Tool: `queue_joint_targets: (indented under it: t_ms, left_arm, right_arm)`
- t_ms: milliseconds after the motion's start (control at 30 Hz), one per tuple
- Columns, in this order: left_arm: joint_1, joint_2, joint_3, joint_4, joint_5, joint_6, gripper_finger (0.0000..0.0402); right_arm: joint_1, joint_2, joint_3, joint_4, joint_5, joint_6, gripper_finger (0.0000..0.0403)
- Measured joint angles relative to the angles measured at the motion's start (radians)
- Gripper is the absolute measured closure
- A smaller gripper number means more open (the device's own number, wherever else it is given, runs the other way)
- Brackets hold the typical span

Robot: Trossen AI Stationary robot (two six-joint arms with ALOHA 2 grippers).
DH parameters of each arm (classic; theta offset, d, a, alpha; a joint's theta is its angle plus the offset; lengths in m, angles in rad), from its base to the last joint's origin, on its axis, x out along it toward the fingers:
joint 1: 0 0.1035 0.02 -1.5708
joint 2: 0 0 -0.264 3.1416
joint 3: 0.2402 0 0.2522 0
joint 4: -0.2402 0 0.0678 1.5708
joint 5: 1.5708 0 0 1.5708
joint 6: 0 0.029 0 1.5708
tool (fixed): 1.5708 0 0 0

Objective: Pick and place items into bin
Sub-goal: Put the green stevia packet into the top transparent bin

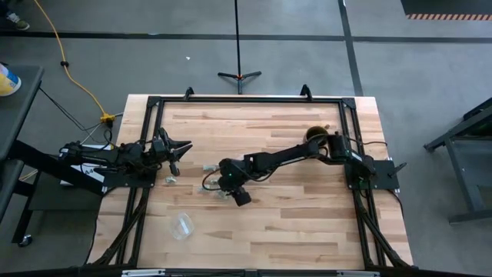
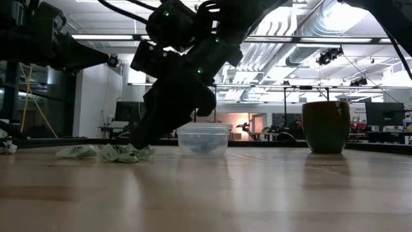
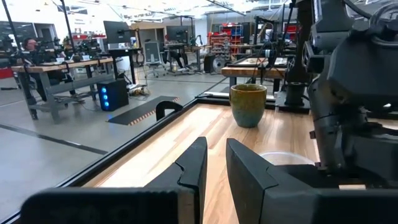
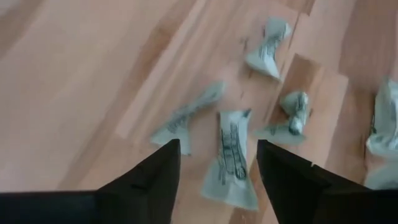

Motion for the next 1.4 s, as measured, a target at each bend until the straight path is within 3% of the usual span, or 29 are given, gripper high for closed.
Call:
queue_joint_targets:
  t_ms: [333, 867, 1100, 1400]
  left_arm:
    - [0.0, 0.0, 0.0, 0.0, 0.0, 0.0, 0.0305]
    - [0.0, 0.0, 0.0, 0.0, 0.0, 0.0, 0.0305]
    - [0.0, 0.0, 0.0, 0.0, 0.0, 0.0, 0.0305]
    - [0.0, 0.0, 0.0, 0.001, 0.0, 0.0, 0.0305]
  right_arm:
    - [-0.001, 0.016, 0.0, -0.036, 0.069, -0.005, 0.0243]
    - [-0.006, -0.053, 0.0, -0.064, 0.086, -0.009, 0.0397]
    - [-0.006, -0.163, 0.001, -0.129, 0.115, -0.027, 0.0388]
    - [-0.025, -0.228, 0.002, -0.444, 0.279, -0.02, 0.0392]
